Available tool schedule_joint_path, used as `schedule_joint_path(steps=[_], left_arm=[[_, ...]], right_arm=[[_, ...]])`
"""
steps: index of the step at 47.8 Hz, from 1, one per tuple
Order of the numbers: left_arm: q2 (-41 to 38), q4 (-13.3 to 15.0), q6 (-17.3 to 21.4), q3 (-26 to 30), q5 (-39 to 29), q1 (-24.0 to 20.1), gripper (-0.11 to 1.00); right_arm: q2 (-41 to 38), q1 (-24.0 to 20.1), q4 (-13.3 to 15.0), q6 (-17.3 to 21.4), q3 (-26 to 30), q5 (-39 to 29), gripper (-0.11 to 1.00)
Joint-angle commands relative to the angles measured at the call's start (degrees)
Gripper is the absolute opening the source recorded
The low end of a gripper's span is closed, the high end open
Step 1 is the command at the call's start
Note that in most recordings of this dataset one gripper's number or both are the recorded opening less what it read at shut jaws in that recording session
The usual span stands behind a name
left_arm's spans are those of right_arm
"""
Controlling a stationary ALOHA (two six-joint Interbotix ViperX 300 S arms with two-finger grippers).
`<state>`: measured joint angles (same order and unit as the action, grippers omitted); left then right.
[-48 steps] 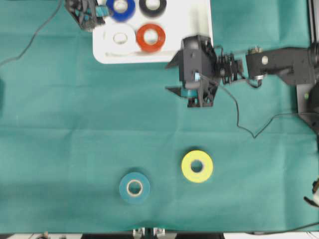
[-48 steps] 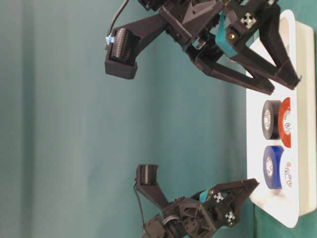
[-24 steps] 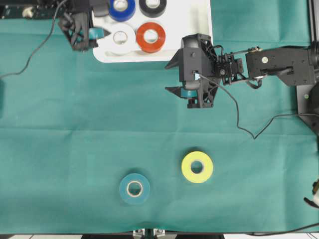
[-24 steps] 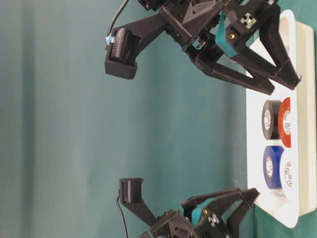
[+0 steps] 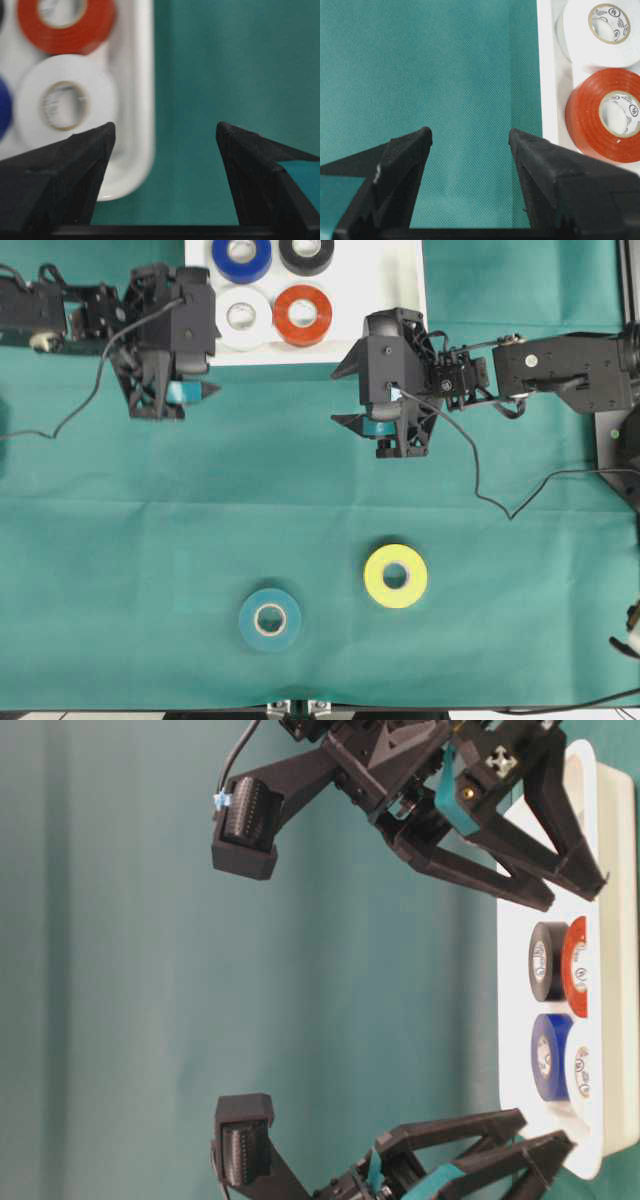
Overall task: Put the tape alternately from left to right into the white case.
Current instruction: 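Release the blue tape in the tray's upper left and withdraw left gripper, then move right gripper down to the yellow tape and grasp it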
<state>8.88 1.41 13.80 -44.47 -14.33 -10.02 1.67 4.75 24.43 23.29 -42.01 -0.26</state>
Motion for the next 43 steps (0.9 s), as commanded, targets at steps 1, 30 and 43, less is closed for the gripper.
schedule_joint_path(steps=[1, 30, 43], left_arm=[[1.1, 0.2, -1.5, 0.4, 0.2, 1.5, 0.91], [1.3, 0.2, -8.0, -2.0, 0.3, 6.6, 0.91], [1.1, 0.2, -8.1, -2.0, 0.4, 6.6, 0.91]], right_arm=[[0.6, -0.1, -0.1, 0.1, 1.0, 0.4, 0.7], [0.6, -0.1, -0.1, 0.1, 1.1, 0.4, 0.7], [0.6, -1.4, -0.1, 0.2, 1.2, 0.2, 0.7]])
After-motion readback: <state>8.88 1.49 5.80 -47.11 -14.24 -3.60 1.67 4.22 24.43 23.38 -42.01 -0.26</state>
